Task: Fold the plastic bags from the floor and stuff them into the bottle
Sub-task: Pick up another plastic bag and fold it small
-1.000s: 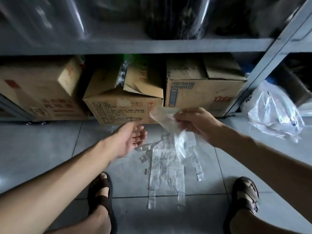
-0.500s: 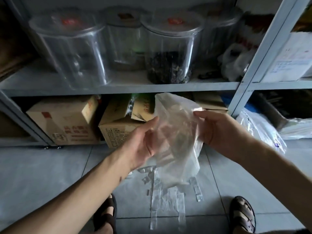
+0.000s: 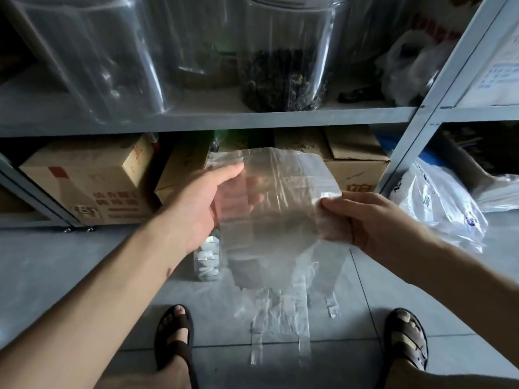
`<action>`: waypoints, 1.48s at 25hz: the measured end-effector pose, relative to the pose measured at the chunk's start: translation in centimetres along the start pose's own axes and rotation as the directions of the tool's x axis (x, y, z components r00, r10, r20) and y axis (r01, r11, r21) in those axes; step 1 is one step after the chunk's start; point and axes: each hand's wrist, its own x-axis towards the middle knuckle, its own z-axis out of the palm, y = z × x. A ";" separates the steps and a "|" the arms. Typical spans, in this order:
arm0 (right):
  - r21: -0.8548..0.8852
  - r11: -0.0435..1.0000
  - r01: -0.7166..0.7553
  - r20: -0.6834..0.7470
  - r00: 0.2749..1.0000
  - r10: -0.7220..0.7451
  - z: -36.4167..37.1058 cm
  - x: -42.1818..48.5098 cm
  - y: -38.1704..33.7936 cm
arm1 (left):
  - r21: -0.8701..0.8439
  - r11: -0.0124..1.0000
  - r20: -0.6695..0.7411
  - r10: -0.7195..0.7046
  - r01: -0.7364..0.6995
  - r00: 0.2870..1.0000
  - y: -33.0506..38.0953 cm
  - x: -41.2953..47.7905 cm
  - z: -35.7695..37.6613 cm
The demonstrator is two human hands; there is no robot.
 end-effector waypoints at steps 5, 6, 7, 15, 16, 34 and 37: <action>0.167 0.986 0.000 -0.141 0.990 0.024 -0.2 0.3 -0.2 | 0.012 0.988 0.149 -0.153 0.153 0.977 -0.3 -0.3 -0.3; 0.193 0.981 0.009 -0.153 0.988 0.022 -0.3 0.4 -0.2 | 0.048 0.987 0.170 -0.158 0.152 0.973 -0.4 -0.5 -0.3; 0.214 0.977 0.017 -0.163 0.986 0.019 -0.3 0.3 -0.3 | 0.097 0.986 0.185 -0.155 0.139 0.970 -0.6 -0.6 -0.2; 0.040 0.997 0.070 -0.078 0.995 -0.066 -0.7 -0.4 -0.5 | 0.246 0.967 0.078 0.039 -0.057 0.996 -1.8 -0.6 0.2; -0.015 0.997 0.078 -0.082 0.994 -0.079 -0.7 -0.5 -0.4 | 0.246 0.967 0.069 0.049 -0.065 0.996 -1.8 -0.6 0.3; -0.176 0.954 0.244 -0.238 0.930 -0.281 -0.7 -0.9 -0.5 | 0.136 0.986 -0.031 0.098 -0.093 0.995 -1.7 -0.3 0.8; -0.140 0.959 0.246 -0.243 0.931 -0.274 -0.9 -0.8 -0.5 | 0.231 0.961 -0.049 0.164 -0.149 0.985 -2.0 0.0 0.4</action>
